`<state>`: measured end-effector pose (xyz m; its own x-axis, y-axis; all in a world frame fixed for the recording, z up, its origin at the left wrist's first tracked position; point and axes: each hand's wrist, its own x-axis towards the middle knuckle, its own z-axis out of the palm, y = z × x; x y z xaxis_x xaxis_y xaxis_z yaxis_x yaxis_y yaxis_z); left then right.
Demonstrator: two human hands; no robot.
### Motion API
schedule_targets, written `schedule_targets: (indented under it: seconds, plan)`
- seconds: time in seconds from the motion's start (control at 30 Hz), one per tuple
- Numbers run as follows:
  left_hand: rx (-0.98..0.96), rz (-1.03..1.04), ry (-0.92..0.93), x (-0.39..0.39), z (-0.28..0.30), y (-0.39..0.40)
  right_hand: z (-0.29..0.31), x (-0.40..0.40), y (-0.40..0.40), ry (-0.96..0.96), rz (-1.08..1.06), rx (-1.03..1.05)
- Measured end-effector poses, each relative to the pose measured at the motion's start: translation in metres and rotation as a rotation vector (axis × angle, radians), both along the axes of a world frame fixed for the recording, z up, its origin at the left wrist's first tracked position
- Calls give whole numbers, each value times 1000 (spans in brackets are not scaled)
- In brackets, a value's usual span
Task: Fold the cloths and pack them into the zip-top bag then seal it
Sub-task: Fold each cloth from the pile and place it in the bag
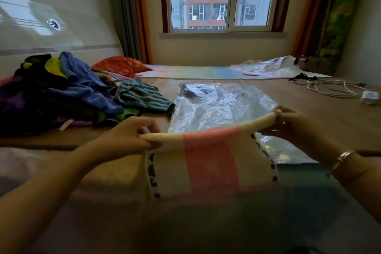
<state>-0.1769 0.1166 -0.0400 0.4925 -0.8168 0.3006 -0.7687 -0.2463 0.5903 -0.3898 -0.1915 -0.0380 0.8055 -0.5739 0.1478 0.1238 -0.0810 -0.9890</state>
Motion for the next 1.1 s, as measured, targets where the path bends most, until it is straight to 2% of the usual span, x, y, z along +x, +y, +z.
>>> schedule_targets:
  seconds: [0.13, 0.3, 0.37, 0.43, 0.5, 0.6, 0.7, 0.9, 1.0, 1.1]
  plan:
    - [57, -44, -3, -20, -39, 14, -36, -26, 13, 128, -20, -82]
    - [280, -31, 84, -29, -100, 22, -86, -25, 24, 374, -265, -540]
    - [152, 139, 48, -31, -124, 15, -97, -17, 28, 421, -379, -713]
    - [-48, 406, 41, -36, -136, 6, -103, -11, 30, 466, -432, -762]
    - [-208, 589, 211, -37, -140, 0, -108, -6, 30, 515, -411, -715]
    - [-313, 603, 456, -33, -146, -3, -112, -2, 25, 517, -345, -517]
    - [-338, 592, 574, -31, -139, -2, -108, -4, 24, 497, -290, -437]
    - [-252, 524, 722, -32, -127, -2, -86, -5, 46, 307, -222, -446]
    - [-363, 460, 786, -52, -119, -6, -80, -9, 64, 147, -125, -291]
    - [-502, 429, 769, -69, -111, -9, -75, -10, 87, 55, 24, -184]
